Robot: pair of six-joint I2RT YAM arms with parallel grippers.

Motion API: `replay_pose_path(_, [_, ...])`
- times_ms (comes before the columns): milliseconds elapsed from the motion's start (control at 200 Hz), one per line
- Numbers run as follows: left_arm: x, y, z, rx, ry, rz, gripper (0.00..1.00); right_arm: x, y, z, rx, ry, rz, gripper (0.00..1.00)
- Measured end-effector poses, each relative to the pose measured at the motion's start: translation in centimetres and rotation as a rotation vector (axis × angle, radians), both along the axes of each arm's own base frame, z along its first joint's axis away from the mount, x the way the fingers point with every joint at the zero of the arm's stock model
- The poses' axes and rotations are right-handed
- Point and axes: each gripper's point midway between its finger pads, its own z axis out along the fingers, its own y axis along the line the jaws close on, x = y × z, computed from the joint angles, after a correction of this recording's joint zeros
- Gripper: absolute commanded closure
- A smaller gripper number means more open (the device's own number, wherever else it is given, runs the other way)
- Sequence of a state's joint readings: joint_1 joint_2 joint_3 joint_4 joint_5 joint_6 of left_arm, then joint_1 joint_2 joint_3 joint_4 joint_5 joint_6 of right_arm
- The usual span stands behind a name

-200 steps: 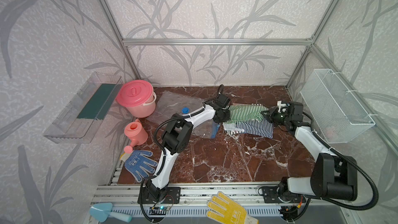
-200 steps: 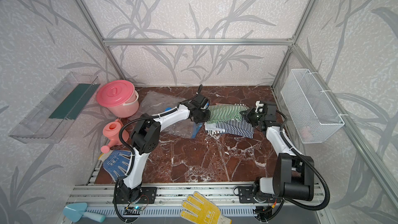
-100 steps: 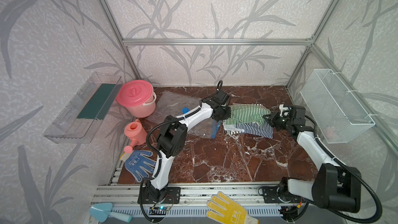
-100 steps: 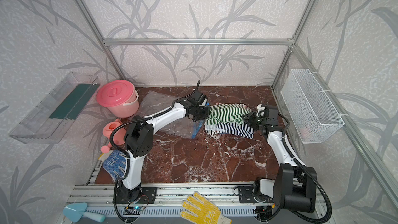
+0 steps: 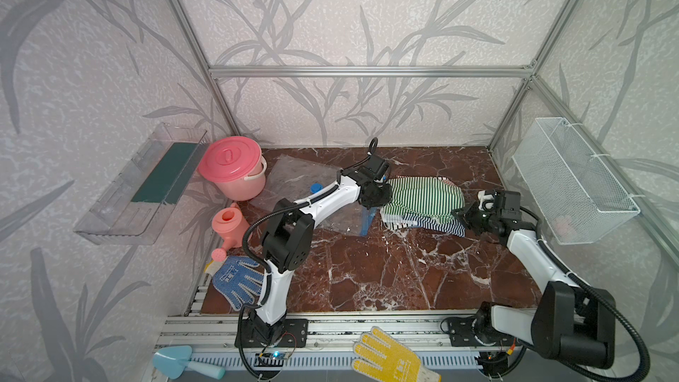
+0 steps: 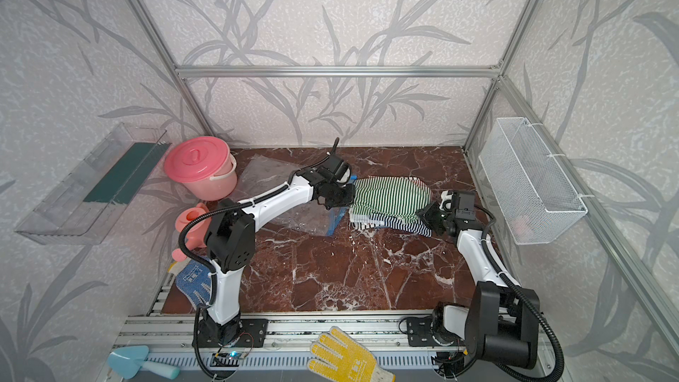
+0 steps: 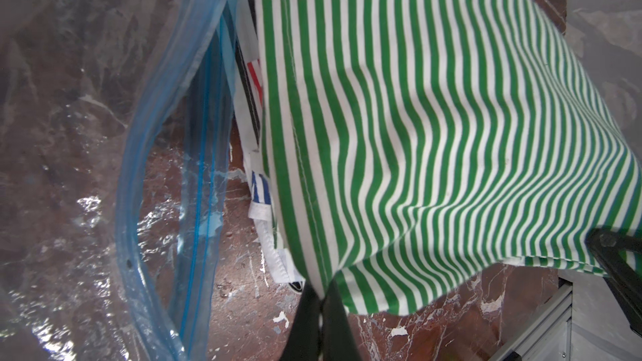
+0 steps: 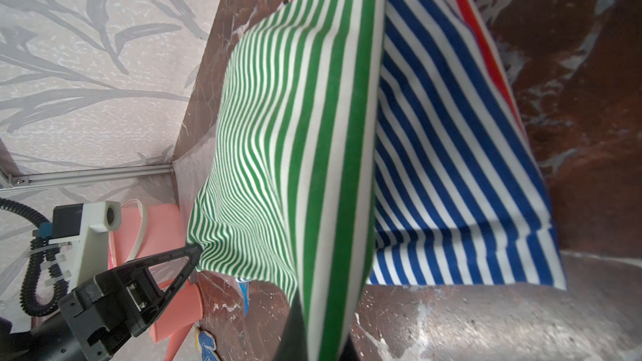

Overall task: Take the tank top out of the vacuum bag
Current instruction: Adjust the tank top.

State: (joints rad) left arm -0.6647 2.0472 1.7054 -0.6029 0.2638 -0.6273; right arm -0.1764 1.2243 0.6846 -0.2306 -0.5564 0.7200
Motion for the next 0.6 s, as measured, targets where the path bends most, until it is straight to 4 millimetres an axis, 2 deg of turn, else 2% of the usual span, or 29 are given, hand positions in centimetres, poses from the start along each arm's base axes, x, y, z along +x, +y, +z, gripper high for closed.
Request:
replay_pose_path(180, [-0.3,0.3,-0.4,0.012,0.015,-0.001,1.00,-1.6,-0.3,-2.2,-0.008,0.065,-0.004,1.00])
replay_pose_path(380, [-0.6,0.2,-0.7,0.018,0.019,-0.008,1.00,-1.7,-0.7,-3.7,-0.016,0.108,-0.004,1.00])
replay_pose_path(600, [-1.8,0.9,-2.8,0.055,0.060,-0.011,1.00,-1.8,-0.7,-5.9,-0.017,0.169,0.014,1.00])
